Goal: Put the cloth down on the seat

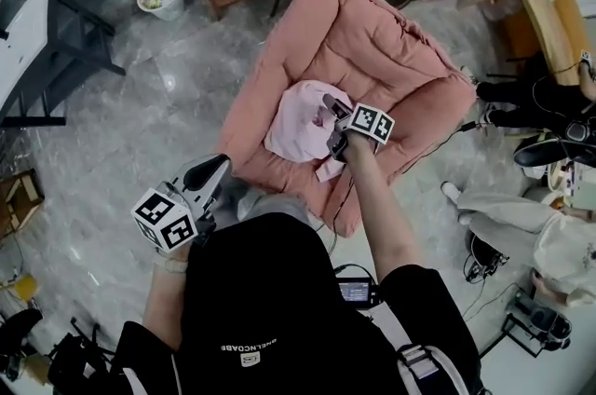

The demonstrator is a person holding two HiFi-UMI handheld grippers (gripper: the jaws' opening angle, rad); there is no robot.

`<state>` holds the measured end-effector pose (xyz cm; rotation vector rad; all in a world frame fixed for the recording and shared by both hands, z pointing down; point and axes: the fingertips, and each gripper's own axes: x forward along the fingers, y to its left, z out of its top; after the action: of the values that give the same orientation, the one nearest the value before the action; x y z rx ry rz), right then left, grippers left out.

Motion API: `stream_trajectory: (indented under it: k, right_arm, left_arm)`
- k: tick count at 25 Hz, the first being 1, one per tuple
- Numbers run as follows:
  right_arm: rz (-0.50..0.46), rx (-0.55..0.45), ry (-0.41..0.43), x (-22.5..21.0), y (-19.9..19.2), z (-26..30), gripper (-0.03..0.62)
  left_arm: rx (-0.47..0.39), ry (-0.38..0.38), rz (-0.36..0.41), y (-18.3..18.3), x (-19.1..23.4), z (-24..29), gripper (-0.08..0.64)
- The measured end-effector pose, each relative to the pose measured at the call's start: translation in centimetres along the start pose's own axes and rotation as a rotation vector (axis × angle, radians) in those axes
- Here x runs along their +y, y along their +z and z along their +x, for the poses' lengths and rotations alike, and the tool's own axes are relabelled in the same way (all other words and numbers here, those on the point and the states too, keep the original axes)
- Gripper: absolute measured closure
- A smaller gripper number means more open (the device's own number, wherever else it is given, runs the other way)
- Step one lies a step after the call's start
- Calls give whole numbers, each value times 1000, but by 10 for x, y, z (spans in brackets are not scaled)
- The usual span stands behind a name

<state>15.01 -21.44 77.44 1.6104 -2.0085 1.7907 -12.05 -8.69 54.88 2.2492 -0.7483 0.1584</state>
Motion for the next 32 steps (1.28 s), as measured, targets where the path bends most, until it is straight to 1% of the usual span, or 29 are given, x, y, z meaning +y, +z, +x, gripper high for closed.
stream_trajectory:
  k: [3, 6, 12, 15, 20, 27, 32]
  right_arm:
    - [4, -49, -9, 10, 11, -22, 374]
    - [-14, -94, -15, 22, 19, -48, 374]
    - [-41, -191, 7, 50, 30, -97, 376]
    - [-51, -248, 19, 65, 36, -124, 404]
    - [-68, -360, 22, 87, 48, -169, 460]
    - [-62, -498, 36, 110, 47, -237, 500]
    - [-48, -604, 31, 119, 40, -293, 513]
  left_arm:
    - [22, -45, 16, 10, -3, 10, 538]
    - [40, -86, 28, 19, -6, 19, 538]
    - [77, -175, 55, 32, -16, 42, 538]
    - [100, -226, 74, 38, -27, 56, 539]
    - [145, -338, 115, 48, -52, 87, 540]
    - [211, -470, 167, 48, -97, 123, 540]
    - [250, -558, 205, 45, -137, 144, 540]
